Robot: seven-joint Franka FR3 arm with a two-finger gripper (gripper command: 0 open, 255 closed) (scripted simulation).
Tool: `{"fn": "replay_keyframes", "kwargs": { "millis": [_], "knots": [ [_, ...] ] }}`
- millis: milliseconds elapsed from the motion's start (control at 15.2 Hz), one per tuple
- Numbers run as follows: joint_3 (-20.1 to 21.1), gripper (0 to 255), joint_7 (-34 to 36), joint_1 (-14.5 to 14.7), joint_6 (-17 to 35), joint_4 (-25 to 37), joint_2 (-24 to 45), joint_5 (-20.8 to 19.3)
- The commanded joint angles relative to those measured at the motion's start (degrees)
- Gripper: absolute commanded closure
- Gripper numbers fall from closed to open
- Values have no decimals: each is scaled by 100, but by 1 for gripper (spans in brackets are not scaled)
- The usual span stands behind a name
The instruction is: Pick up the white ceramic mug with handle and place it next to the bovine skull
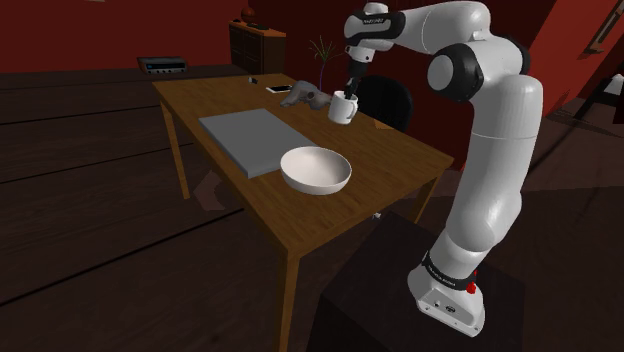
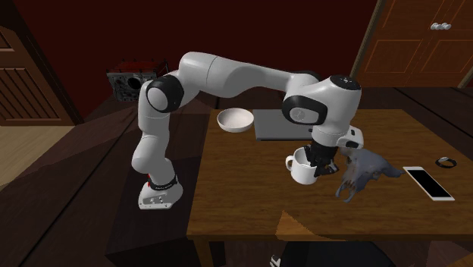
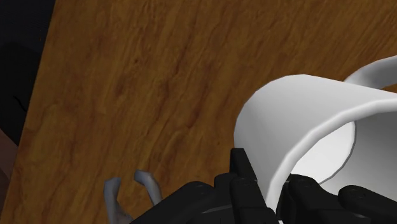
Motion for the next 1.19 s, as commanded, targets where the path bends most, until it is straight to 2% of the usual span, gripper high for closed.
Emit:
{"fn": "replay_keyframes", "kwargs": {
  "millis": [0, 462, 528, 858, 1122],
  "knots": [
    [7, 255, -6, 20, 159, -164, -13, 0],
    [7, 255, -6, 20, 159, -164, -13, 0],
    [7, 0, -6, 20, 159, -165, -13, 0],
    [7, 0, -6, 20, 159, -165, -13, 0],
    [-26, 0, 27, -66, -575, 585, 3, -7]
  ]
}}
